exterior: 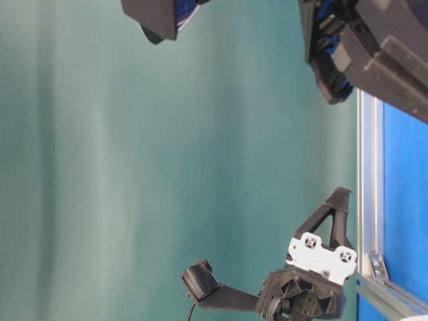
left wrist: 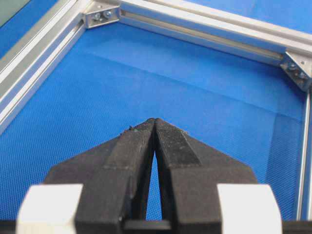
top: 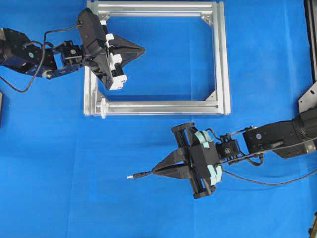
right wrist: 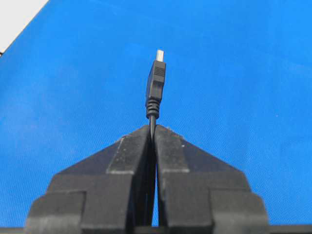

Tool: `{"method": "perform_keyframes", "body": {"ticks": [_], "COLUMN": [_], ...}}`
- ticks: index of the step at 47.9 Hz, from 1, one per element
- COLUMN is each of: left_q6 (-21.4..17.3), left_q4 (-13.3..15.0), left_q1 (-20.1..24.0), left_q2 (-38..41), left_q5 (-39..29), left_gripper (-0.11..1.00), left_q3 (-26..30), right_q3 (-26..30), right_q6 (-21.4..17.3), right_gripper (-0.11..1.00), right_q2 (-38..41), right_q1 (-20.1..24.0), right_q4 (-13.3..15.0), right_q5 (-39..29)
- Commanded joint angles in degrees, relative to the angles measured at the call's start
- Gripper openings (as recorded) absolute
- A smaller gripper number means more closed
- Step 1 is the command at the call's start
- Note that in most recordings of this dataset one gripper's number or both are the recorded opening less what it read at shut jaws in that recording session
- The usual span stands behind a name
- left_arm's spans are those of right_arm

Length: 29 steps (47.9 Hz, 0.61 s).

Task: Insert the wire through the string loop located on the left side.
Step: 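Lift the cable with the right gripper, plug end pointing left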

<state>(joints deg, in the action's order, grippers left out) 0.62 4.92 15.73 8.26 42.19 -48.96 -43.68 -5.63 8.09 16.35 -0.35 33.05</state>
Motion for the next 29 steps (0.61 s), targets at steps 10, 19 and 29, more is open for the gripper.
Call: {"method": "perform_keyframes", "body": {"ticks": [10,19,29], "left_q6": [0.1,0.1,0.1], "left_q4": [-0.2,-0.2,-0.2], "left_q1": [0.1,0.1,0.1], "left_q2": [-1.8,-1.8,-1.8], "left_q5": [0.3,0.3,0.3], "left_gripper": [0.00,0.00,0.00], "left_q3": [0.5,0.4,0.5], "right_q3": [0.4,0.4,0.3], "right_q6": [-0.1,-0.1,0.0], "right_gripper": [-0.01,-0.01,-0.01], "right_q2": [-1.8,-1.8,-1.8], "right_q1": [0.0,0.0,-1.1], "right_q4": [0.1,0.0,0.0], "right_q5": [0.3,0.3,0.2]}}
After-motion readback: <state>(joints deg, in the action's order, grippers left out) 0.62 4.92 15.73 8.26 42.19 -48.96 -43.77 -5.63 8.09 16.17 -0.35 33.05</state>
